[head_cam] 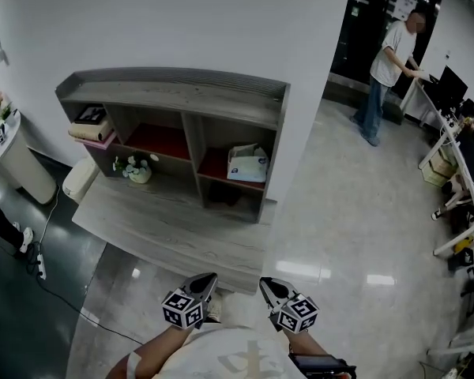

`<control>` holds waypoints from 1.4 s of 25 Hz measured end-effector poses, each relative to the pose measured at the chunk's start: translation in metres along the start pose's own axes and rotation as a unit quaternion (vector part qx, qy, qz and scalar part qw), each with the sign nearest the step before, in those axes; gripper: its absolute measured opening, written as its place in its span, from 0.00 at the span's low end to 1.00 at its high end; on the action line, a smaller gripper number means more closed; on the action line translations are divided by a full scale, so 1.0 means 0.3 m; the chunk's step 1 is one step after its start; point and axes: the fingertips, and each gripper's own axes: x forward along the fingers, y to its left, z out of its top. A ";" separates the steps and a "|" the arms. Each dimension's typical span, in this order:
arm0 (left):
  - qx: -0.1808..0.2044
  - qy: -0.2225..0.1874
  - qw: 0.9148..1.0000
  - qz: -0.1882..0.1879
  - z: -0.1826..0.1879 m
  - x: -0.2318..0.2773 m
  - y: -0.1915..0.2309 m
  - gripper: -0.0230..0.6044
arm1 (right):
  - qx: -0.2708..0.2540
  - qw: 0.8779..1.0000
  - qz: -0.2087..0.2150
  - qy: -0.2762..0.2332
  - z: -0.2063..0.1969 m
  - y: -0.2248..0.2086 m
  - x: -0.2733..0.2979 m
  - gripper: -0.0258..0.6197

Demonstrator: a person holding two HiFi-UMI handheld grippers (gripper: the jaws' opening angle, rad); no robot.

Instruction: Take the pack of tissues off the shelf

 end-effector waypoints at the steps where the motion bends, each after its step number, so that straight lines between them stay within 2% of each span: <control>1: 0.000 0.000 1.000 -0.002 0.009 0.012 0.011 0.06 | 0.000 1.000 -0.002 0.000 0.008 -0.009 0.011 0.05; 17: 0.008 0.017 0.999 -0.047 0.128 0.183 0.173 0.06 | 0.006 0.999 -0.052 -0.011 0.098 -0.109 0.174 0.05; 35: 0.037 0.008 0.995 -0.093 0.326 0.314 0.343 0.06 | -0.003 0.995 -0.091 -0.041 0.217 -0.165 0.381 0.05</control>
